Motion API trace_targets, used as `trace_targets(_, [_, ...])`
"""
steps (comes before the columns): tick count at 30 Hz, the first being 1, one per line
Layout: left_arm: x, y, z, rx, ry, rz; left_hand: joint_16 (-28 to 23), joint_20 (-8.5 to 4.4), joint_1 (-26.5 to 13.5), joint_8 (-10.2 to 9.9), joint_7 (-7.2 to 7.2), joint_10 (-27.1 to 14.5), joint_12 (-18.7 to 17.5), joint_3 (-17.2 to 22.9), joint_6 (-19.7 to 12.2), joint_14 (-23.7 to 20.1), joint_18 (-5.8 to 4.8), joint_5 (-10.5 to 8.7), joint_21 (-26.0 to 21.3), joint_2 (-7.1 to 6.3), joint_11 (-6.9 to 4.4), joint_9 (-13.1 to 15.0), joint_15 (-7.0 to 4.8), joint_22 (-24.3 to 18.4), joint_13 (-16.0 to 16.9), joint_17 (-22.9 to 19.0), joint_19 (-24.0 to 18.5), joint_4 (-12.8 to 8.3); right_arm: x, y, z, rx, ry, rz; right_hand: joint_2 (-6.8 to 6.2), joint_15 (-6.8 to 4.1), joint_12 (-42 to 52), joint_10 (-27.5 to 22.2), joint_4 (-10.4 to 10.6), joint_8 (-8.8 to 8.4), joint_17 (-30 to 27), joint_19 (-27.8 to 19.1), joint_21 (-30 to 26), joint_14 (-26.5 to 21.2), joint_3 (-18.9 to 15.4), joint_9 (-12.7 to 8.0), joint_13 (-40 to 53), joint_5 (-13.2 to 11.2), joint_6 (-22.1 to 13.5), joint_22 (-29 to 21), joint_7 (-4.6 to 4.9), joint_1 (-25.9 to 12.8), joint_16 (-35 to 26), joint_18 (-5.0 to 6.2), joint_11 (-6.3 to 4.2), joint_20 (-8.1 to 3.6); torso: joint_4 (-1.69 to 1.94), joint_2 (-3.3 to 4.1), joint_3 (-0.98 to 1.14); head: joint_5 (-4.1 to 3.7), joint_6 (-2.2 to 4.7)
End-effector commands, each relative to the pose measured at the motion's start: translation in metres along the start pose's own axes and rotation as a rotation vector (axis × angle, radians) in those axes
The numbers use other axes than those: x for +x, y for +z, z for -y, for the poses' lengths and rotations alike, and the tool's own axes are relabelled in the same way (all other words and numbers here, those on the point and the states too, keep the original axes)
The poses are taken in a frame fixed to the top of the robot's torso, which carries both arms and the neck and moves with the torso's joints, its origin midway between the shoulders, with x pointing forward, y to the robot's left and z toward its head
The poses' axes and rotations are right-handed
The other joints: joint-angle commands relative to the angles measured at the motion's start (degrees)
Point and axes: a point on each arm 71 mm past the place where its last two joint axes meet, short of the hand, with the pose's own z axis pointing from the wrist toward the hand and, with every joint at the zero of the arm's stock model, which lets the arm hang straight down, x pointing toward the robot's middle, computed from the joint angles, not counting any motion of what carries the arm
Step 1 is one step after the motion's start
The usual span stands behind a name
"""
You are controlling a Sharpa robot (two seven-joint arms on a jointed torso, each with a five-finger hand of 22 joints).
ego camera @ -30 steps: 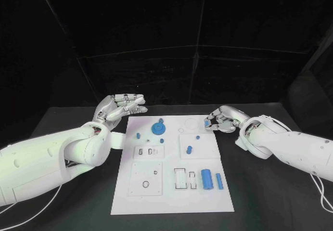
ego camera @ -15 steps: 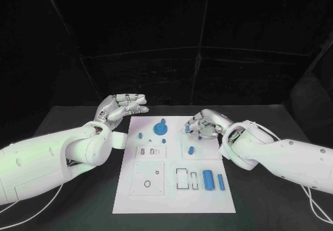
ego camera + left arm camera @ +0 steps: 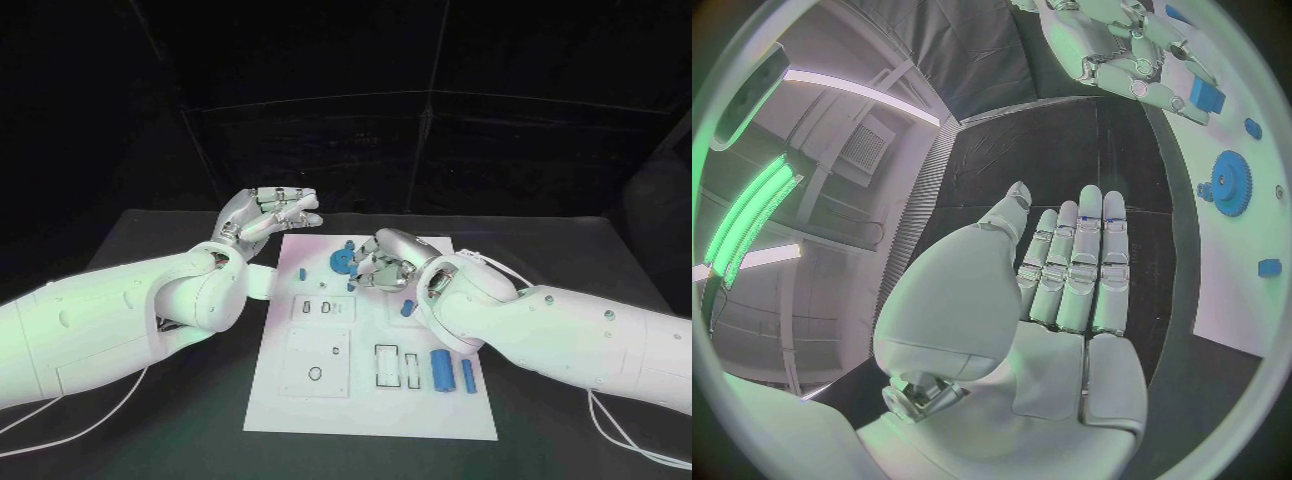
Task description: Assemble the parts on the task board
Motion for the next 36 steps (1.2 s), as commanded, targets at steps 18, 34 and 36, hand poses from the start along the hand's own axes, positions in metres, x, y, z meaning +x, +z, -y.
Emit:
trace_targets(18, [0.003, 0.002, 0.001, 0.007, -0.003, -0.015, -0.38, 0.21, 0.38, -0.30, 0.07, 0.39, -0.36, 0.07, 0.44, 0.06, 0.32, 0.28, -0.19, 0.11, -0.02, -0.06, 0.20, -0.09, -0.09, 0.10, 0.38, -0.38, 0.037, 0.006, -0.018, -0.024, -0.110, -0.097, -0.29, -0.38, -0.35, 1.59, 0.48, 0.24, 0.18, 4.08, -0.04, 1.38, 1.05, 0.24, 8.12, -0.26, 0.48, 12.88, -0.10, -0.74, -0.21, -0.29, -0.17, -0.29, -0.18, -0.03, 0.12, 1.57, -1.03])
trace_targets(34, [0.003, 0.002, 0.001, 0.006, -0.003, -0.015, -0.38, 0.21, 0.38, -0.30, 0.07, 0.39, -0.36, 0.07, 0.44, 0.06, 0.32, 0.28, -0.19, 0.11, -0.02, -0.06, 0.20, -0.09, -0.09, 0.10, 0.38, -0.38, 0.050, 0.006, -0.020, -0.027, -0.110, -0.131, -0.44, -0.37, -0.29, 1.63, 0.53, 0.21, 0.27, 4.07, -0.04, 1.41, 1.12, 0.24, 8.19, -0.29, 0.46, 12.88, -0.08, -1.01, -0.17, -0.29, -0.15, -0.28, -0.18, -0.07, 0.11, 1.77, -1.33])
trace_targets(36, [0.003, 0.002, 0.001, 0.006, -0.003, -0.015, -0.38, 0.21, 0.38, -0.30, 0.07, 0.39, -0.36, 0.07, 0.44, 0.06, 0.32, 0.28, -0.19, 0.11, -0.02, -0.06, 0.20, -0.09, -0.09, 0.10, 0.38, -0.38, 0.050, 0.006, -0.018, -0.024, -0.111, -0.132, -0.51, -0.36, -0.33, 1.60, 0.56, 0.19, 0.23, 4.07, -0.04, 1.41, 1.16, 0.23, 8.15, -0.29, 0.43, 12.87, -0.06, -1.16, -0.18, -0.28, -0.14, -0.28, -0.15, -0.05, 0.11, 1.75, -1.34])
